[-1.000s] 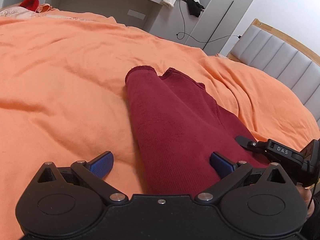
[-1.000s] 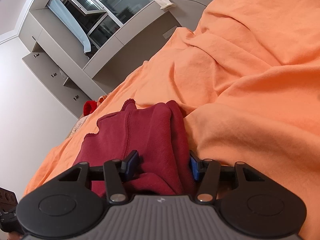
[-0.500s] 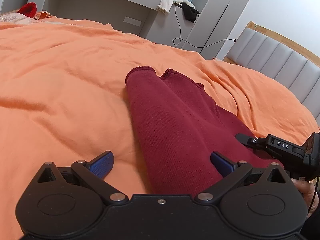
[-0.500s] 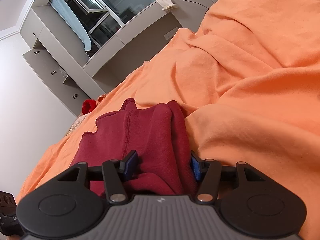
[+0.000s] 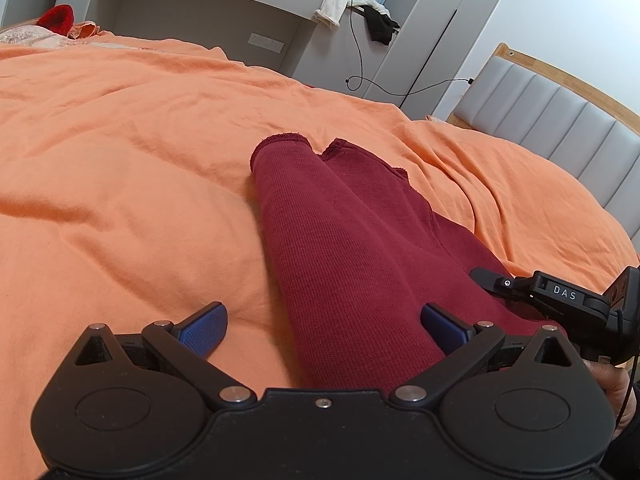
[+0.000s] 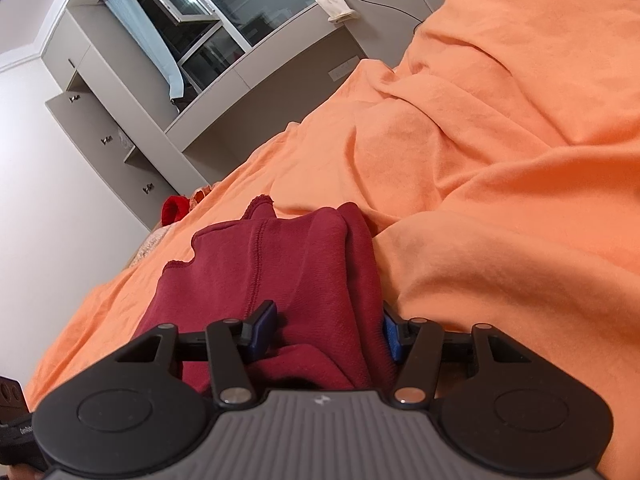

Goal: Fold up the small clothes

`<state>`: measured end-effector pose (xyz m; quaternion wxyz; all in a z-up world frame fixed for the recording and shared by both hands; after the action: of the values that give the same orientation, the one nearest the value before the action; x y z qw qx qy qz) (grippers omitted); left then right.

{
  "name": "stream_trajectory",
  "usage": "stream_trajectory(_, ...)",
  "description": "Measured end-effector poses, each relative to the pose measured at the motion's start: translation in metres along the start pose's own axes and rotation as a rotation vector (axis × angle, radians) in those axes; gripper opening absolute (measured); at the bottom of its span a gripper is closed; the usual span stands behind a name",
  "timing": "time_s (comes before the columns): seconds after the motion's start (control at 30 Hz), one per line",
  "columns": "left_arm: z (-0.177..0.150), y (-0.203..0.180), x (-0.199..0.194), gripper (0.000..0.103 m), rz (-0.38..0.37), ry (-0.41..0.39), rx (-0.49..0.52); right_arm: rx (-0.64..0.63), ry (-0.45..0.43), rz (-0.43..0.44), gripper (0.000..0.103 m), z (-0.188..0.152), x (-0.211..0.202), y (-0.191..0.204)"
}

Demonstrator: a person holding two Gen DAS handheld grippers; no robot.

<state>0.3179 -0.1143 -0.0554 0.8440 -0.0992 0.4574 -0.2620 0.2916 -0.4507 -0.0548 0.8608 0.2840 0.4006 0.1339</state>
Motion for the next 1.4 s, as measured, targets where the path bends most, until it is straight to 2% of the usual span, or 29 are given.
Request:
stream_trajectory(0.1,0.001,0.0,0.0,0.102,-0.018,0.003,-0.01,-0.006,0.008,-0.005,0.053,0.003,-0.001,0.004)
stream_trajectory(0.23,0.004,0.003,-0.002,0.099,-0.044,0.014,-0.033,0.0,0.007,0.015,0.038,0.006,-0.003,0.008)
stream_trajectory(0.33,0.008,0.0,-0.001,0.083,-0.08,0.023,-0.054,-0.045,-0.003,0.007,0.031,0.006,-0.005,0.017)
stream_trajectory(0.37,0.01,-0.001,0.0,0.07,-0.102,0.024,-0.061,-0.068,-0.008,-0.003,0.03,0.005,-0.005,0.021)
stream_trajectory(0.4,0.011,-0.004,0.001,0.064,-0.114,0.025,-0.065,-0.093,-0.013,-0.015,0.029,0.004,-0.005,0.026)
stream_trajectory(0.47,0.01,-0.01,0.0,0.06,-0.083,0.011,-0.047,-0.139,-0.028,-0.035,0.025,0.002,-0.008,0.035)
stream_trajectory(0.6,0.01,-0.021,-0.007,0.038,-0.033,-0.038,0.002,-0.194,-0.075,-0.045,0.02,0.0,-0.016,0.051)
stream_trajectory(0.7,0.014,-0.025,-0.02,0.028,-0.01,-0.087,0.036,-0.248,-0.116,-0.042,0.019,-0.001,-0.02,0.067)
stream_trajectory(0.83,0.02,-0.026,-0.042,0.025,0.03,-0.158,0.103,-0.325,-0.173,-0.019,0.018,-0.003,-0.018,0.097)
stream_trajectory(0.97,0.023,-0.018,-0.074,0.025,0.105,-0.269,0.179,-0.409,-0.236,0.009,0.018,-0.002,-0.004,0.128)
stream_trajectory(1.07,0.025,-0.004,-0.092,0.025,0.169,-0.331,0.185,-0.459,-0.271,0.035,0.018,0.003,0.012,0.146)
stream_trajectory(1.17,0.027,0.009,-0.1,0.026,0.227,-0.365,0.173,-0.496,-0.258,0.025,0.018,0.005,0.036,0.158)
stream_trajectory(1.27,0.028,0.024,-0.091,0.027,0.264,-0.317,0.119,-0.521,-0.199,-0.013,0.019,0.002,0.061,0.16)
stream_trajectory(1.4,0.025,0.041,-0.067,0.032,0.314,-0.182,0.033,-0.469,-0.111,-0.057,0.023,-0.002,0.079,0.143)
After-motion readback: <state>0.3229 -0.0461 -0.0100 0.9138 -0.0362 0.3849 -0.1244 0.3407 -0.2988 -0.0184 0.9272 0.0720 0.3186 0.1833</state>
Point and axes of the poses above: each gripper's, at about its wrist camera, not at the fingertips, and x roughly the way its jaws point, y to its left, z to its top, the point moved 2 cm from there along x, roughly the way its jaws point, and after that the axes turned 14 degrees about y, right-handed, at the moved point
